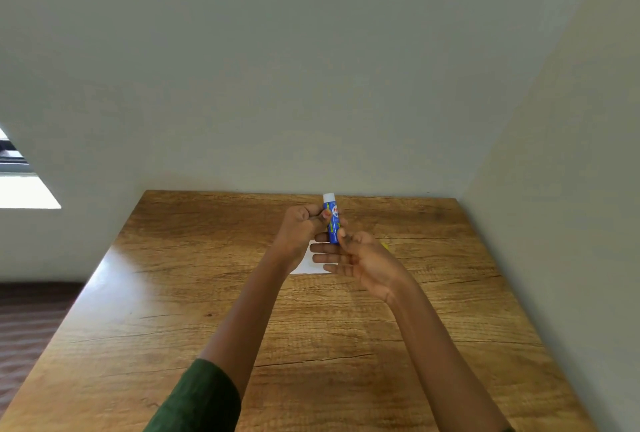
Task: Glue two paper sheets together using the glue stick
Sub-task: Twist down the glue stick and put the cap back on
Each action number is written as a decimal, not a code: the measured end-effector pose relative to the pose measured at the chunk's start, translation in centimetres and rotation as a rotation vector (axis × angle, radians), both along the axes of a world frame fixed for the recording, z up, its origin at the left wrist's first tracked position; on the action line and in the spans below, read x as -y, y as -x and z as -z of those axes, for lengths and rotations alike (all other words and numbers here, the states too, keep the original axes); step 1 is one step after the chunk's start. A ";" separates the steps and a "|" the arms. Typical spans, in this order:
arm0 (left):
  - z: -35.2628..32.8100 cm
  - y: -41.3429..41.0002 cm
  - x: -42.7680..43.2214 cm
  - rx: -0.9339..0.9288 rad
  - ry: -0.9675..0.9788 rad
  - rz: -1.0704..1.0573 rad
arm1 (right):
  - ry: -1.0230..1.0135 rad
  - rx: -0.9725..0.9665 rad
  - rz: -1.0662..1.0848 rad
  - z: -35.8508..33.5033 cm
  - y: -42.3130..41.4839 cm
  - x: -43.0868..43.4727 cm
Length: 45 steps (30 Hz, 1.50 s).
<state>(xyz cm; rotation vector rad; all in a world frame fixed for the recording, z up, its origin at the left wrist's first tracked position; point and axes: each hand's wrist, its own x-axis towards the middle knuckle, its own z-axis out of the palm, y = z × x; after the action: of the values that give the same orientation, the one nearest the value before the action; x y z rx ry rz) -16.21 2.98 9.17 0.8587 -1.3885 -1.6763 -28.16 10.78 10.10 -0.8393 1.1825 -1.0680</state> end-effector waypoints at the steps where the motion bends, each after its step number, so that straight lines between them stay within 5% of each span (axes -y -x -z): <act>1: 0.0 0.0 0.1 0.016 0.010 0.004 | 0.012 -0.043 0.010 0.0 0.0 0.0; 9: 0.6 0.4 -0.1 0.000 0.003 0.013 | 0.140 -0.705 0.360 1.0 -0.9 0.2; 15: 0.5 0.1 0.2 0.024 0.002 -0.009 | 0.064 -0.350 -0.007 1.1 0.3 0.6; 19: 0.6 0.1 0.1 0.032 0.014 -0.017 | 0.089 -0.277 0.082 1.0 0.2 0.4; 25: 0.8 0.4 0.0 -0.001 0.004 0.005 | 0.124 -0.592 0.331 1.1 -0.3 0.3; 33: 0.6 0.1 -0.1 0.026 0.047 0.032 | 0.054 -0.191 -0.002 0.4 0.7 0.1; 37: 0.6 0.2 -0.2 0.022 0.063 0.027 | 0.057 -0.286 0.121 0.1 0.5 -0.1; 42: 0.4 0.6 -0.5 -0.010 0.041 0.023 | 0.152 -0.631 0.349 0.3 -0.5 -0.1; 45: 0.1 0.9 -0.6 -0.029 0.007 0.023 | 0.176 -0.633 0.335 0.3 -0.2 -0.2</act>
<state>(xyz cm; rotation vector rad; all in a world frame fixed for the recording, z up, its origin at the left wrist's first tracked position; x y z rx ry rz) -17.09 3.58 9.08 0.8143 -1.3888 -1.6943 -27.96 10.95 9.77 -1.1962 1.8259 -1.2302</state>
